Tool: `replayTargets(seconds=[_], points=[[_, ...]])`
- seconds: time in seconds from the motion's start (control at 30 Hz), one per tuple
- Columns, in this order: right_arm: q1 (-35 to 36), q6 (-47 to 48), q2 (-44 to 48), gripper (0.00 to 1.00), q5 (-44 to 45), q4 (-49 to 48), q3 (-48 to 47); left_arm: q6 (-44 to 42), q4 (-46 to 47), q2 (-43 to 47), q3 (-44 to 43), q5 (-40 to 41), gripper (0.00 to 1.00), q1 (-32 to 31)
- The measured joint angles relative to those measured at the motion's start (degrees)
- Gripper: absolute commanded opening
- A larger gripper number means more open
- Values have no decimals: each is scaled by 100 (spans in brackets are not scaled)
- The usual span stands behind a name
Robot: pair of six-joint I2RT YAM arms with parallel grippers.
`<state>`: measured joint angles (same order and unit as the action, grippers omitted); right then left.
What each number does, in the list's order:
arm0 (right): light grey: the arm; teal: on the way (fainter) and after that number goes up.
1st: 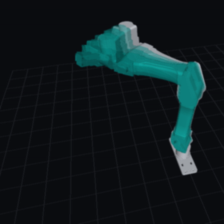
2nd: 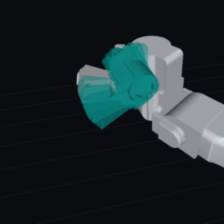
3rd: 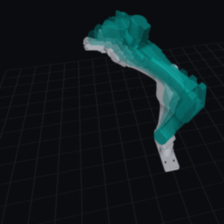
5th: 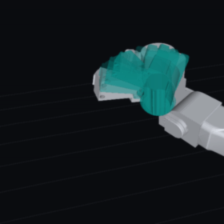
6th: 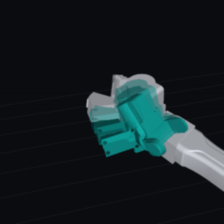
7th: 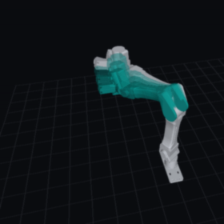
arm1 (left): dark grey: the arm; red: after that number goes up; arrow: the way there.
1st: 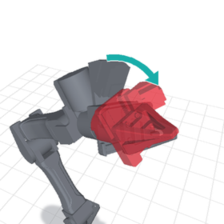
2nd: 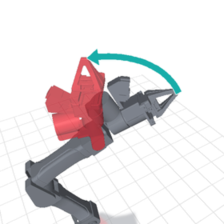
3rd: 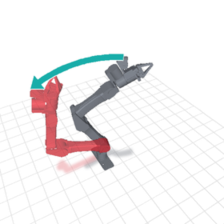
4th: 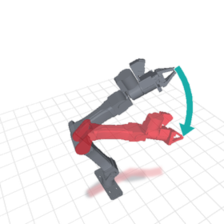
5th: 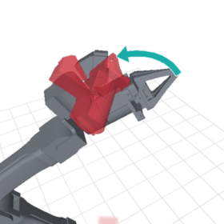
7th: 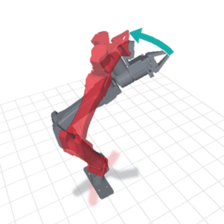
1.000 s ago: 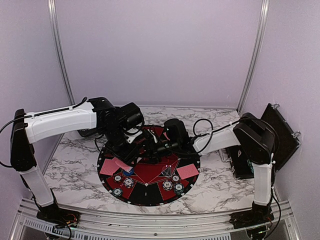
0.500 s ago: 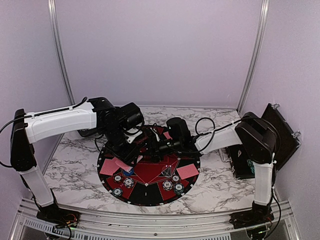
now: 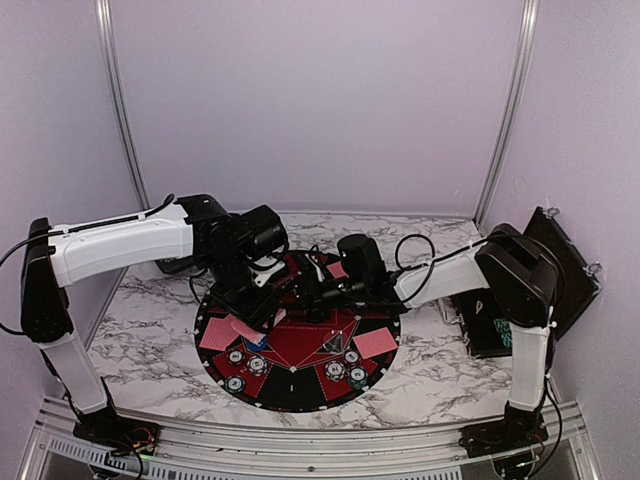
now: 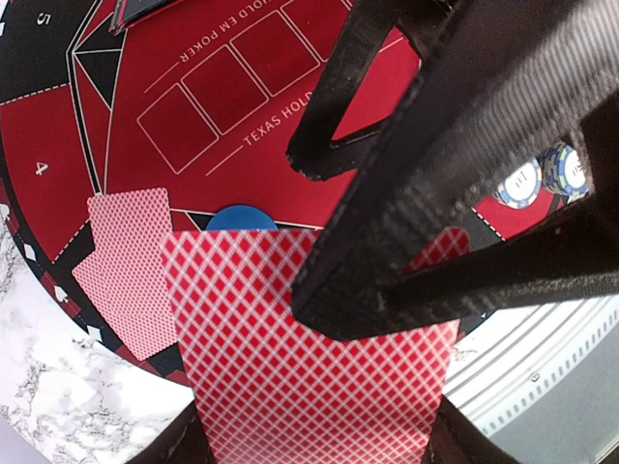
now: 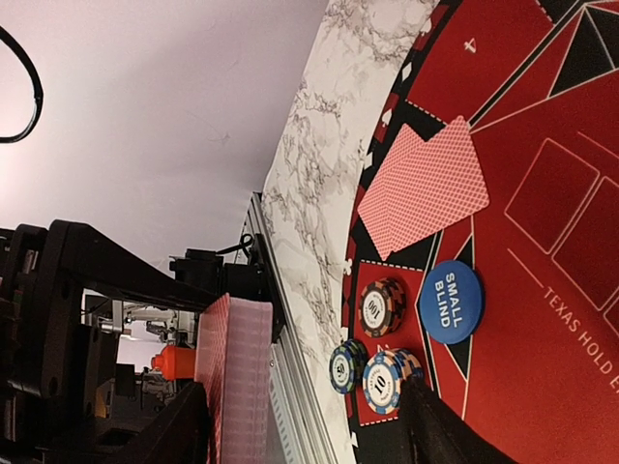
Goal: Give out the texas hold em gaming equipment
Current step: Pick up the poker card from the face-down deck piles.
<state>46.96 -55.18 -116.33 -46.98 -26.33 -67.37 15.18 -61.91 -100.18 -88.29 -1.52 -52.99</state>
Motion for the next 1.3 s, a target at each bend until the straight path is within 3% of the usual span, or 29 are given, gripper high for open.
replayTargets(seconds=[0.4,0.77,1.3], points=[[149,-361,11,70,-83,-533,83,0,-7,0,0,4,53,0],[275,-487,-234,60,-160,-715,68,-2,-9,0,0,4,53,0],[186,-146,-173,56,-37,-400,-24,0,-2,-13,0,44,53,0]])
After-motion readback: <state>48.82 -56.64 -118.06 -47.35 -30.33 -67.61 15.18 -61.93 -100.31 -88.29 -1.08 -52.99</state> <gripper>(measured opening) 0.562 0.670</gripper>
